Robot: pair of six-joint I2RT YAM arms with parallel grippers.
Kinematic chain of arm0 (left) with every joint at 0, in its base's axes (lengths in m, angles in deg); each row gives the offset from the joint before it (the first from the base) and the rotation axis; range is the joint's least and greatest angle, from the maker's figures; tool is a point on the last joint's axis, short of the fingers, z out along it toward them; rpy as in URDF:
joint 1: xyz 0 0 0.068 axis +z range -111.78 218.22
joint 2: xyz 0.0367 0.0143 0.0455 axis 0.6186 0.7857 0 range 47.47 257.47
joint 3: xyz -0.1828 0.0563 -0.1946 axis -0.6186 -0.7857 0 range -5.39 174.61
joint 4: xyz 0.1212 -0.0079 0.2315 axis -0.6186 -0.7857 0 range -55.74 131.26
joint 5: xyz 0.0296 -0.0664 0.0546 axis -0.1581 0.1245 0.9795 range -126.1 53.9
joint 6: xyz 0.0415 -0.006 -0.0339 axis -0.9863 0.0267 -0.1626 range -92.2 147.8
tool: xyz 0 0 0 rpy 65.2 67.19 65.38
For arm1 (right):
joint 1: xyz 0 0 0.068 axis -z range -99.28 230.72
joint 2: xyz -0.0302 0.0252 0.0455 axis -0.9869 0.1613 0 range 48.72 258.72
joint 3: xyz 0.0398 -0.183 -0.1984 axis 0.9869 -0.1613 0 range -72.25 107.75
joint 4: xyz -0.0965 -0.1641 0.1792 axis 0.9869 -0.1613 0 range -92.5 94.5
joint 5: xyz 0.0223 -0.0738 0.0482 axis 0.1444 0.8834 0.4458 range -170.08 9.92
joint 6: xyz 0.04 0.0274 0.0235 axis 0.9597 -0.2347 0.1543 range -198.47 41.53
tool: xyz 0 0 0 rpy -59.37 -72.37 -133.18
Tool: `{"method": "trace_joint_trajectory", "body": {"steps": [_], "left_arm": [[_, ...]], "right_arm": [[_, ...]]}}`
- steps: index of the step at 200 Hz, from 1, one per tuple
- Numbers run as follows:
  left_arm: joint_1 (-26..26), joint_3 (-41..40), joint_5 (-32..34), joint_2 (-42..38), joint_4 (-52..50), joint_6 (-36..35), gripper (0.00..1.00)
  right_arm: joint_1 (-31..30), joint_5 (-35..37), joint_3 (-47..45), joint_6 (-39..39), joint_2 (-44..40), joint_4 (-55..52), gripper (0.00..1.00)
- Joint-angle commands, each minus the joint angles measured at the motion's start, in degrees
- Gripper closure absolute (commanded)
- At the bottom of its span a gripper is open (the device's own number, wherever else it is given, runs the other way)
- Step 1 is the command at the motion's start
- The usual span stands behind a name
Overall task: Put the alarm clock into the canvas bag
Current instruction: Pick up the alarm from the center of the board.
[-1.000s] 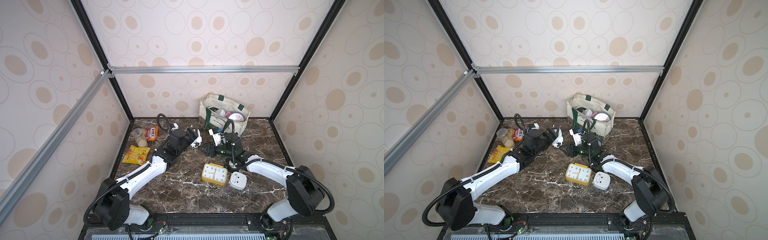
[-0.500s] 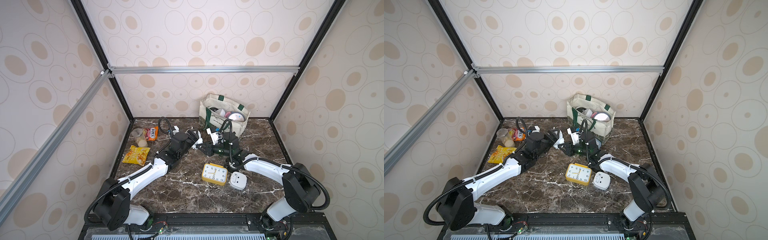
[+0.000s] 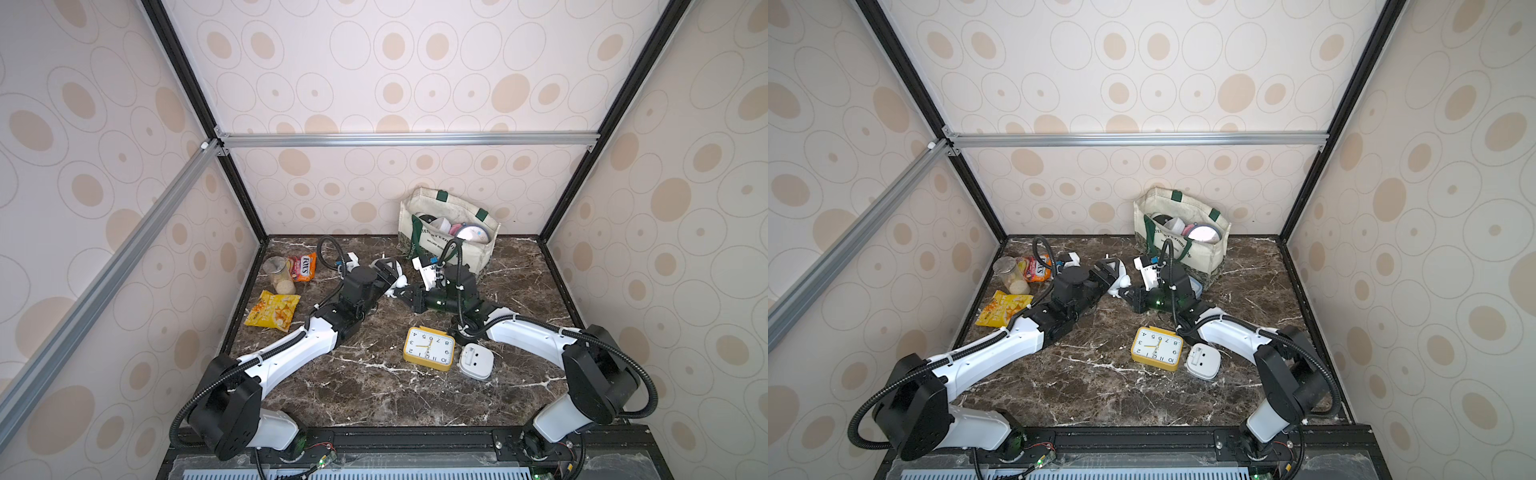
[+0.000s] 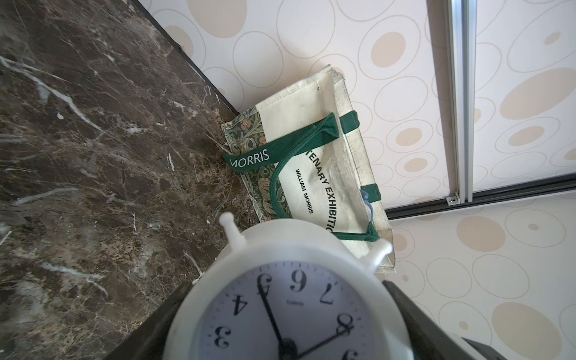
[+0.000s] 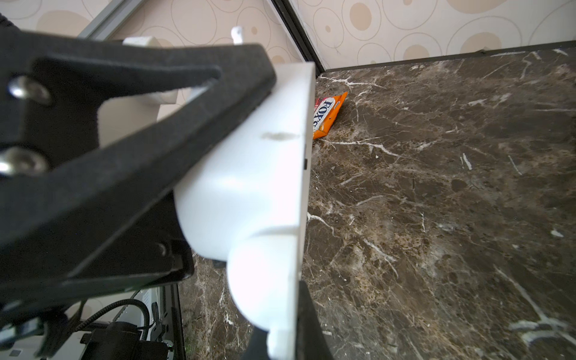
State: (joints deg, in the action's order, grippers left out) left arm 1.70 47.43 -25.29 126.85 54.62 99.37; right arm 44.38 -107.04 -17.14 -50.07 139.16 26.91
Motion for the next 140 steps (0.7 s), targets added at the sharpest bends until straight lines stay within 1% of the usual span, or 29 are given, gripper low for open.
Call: {"method": "trace_joint_trajectory", "body": {"steps": [1, 21, 22, 24, 25, 29, 53, 63, 73, 85, 100, 115, 128, 140], "left_arm": [[-0.45, -0.66, 0.71, -0.43, 5.16, 0.59, 0.21], [-0.49, -0.96, 0.45, -0.43, 6.15, -0.4, 0.17], [-0.49, -1.01, 0.4, -0.4, 6.23, -0.48, 0.15], [-0.47, -1.08, 0.37, -0.37, 6.45, -0.69, 0.06], [-0.43, -1.07, 0.32, -0.41, 6.56, -0.8, 0.04], [-0.44, -1.2, 0.08, -0.43, 7.26, -1.44, 0.02], [-0.28, -1.1, -0.04, -1.59, 7.44, -5.81, 0.02], [0.42, -1.57, -0.57, -2.72, 7.11, -7.23, 0.02], [1.71, -2.18, -0.94, -4.38, 5.59, -7.94, 0.02], [3.68, -3.79, -1.33, -7.51, 4.95, -9.14, 0.02], [5.95, -5.64, 0.22, -12.68, 3.2, -11.86, 0.02], [7.84, -5.75, 1.37, -17.63, -1.03, -16.79, 0.02], [8.69, -5.03, 1.63, -20.55, -4.69, -21.44, 0.02], [8.83, -5.12, 2.11, -23.0, -7.51, -24.1, 0.02]], "right_arm": [[-0.14, -0.68, 1.47, 1.01, 0.11, 0.09, 1.0], [-0.14, -0.68, 1.57, 0.87, -0.57, -0.21, 1.0], [-0.14, -0.66, 1.62, 0.83, -0.64, -0.19, 1.0], [-0.14, -0.66, 1.65, 0.79, -0.75, -0.25, 1.0], [-0.09, -0.65, 1.66, 0.74, -0.81, -0.26, 1.0], [-0.13, -0.59, 1.66, 0.59, -1.06, -0.33, 1.0], [0.47, 3.24, 1.94, -0.3, -3.58, -2.01, 1.0], [0.99, 5.25, 3.45, -1.7, -4.51, -5.2, 1.0], [1.48, 8.78, 5.72, -3.44, -5.49, -10.1, 1.0], [2.4, 12.19, 7.14, -4.84, -6.6, -12.54, 1.0], [4.31, 14.43, 8.73, -5.2, -7.67, -14.09, 1.0], [6.51, 15.72, 10.98, -5.18, -7.67, -15.11, 1.0], [8.22, 19.1, 14.72, -5.99, -6.62, -17.97, 1.0], [9.58, 22.32, 18.61, -6.52, -4.68, -19.85, 1.0]]}}
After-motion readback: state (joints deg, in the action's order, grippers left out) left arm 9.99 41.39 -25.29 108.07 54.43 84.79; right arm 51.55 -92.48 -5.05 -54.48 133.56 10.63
